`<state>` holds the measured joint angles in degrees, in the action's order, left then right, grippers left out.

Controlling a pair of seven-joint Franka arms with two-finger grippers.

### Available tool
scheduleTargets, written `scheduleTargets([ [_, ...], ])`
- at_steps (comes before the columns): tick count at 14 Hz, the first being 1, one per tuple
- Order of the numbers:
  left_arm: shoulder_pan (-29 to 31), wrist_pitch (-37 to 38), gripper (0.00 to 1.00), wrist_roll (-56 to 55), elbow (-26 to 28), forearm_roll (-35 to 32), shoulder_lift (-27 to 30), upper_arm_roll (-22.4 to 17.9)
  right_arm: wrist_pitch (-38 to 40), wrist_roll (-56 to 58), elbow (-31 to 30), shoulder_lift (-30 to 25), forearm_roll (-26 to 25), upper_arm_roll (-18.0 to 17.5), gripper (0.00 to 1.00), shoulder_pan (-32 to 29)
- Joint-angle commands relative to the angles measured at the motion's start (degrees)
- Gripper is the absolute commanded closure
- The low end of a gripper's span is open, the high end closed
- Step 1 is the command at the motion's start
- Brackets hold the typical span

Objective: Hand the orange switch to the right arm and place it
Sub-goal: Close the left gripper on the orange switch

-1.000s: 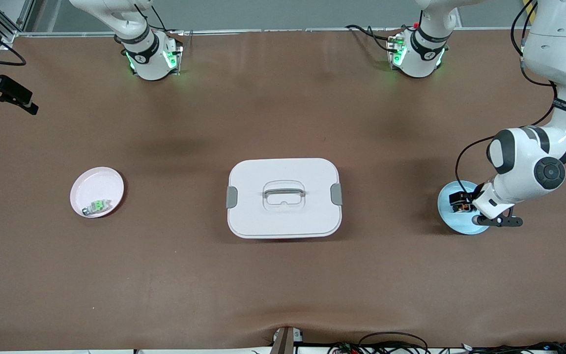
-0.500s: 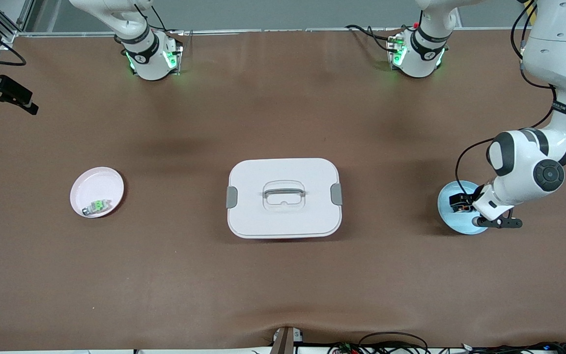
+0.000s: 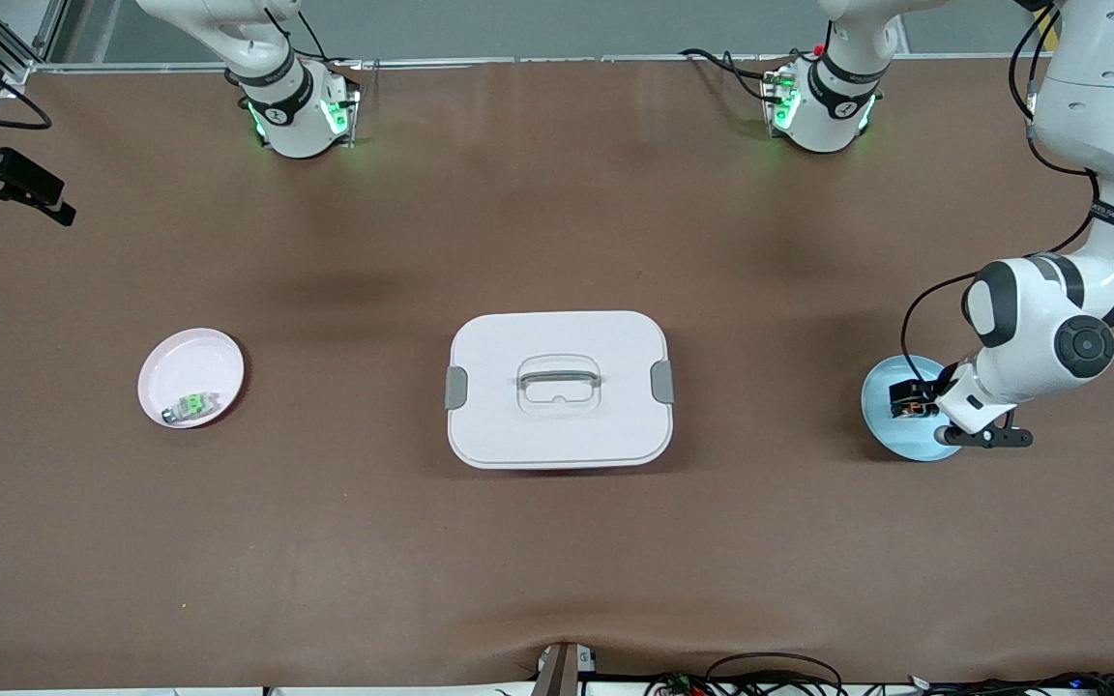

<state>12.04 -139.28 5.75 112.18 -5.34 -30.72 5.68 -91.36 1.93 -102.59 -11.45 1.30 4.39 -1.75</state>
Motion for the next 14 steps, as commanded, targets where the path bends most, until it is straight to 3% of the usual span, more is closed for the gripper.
scheduleTargets([
  [1,0.44,-0.91,0.12,0.85,-1.52,-1.08,-1.36,0.21,0.74,-0.52,1.16,0.64,-0.51,-0.70,0.00,-0.79],
  [4,0.62,-1.87,0.26,0.76,-1.61,-0.99,-2.68,0.21,0.74,-0.52,1.16,0.64,-0.51,-0.70,0.00,-0.79],
  [5,0.88,-1.88,0.45,0.76,-1.70,-0.99,-2.68,0.21,0.74,-0.52,1.16,0.64,-0.51,-0.70,0.00,-0.79],
  [6,0.88,-1.88,0.75,0.58,-1.61,-0.99,-2.60,0.21,0.74,-0.52,1.16,0.64,-0.51,-0.70,0.00,-0.79],
  [7,0.79,-1.62,0.95,0.41,-1.61,-0.99,-2.42,0.21,0.74,-0.52,1.16,0.64,-0.60,-0.70,0.00,-0.79],
  [8,0.71,-1.26,1.00,0.41,-1.61,-0.99,-1.81,0.30,0.74,-0.52,1.16,0.64,-0.51,-0.70,0.00,-0.79],
  [14,0.62,13.12,1.00,0.32,-1.61,-0.20,8.55,2.49,0.83,-0.52,1.16,0.64,-0.51,-0.70,0.00,-0.79],
])
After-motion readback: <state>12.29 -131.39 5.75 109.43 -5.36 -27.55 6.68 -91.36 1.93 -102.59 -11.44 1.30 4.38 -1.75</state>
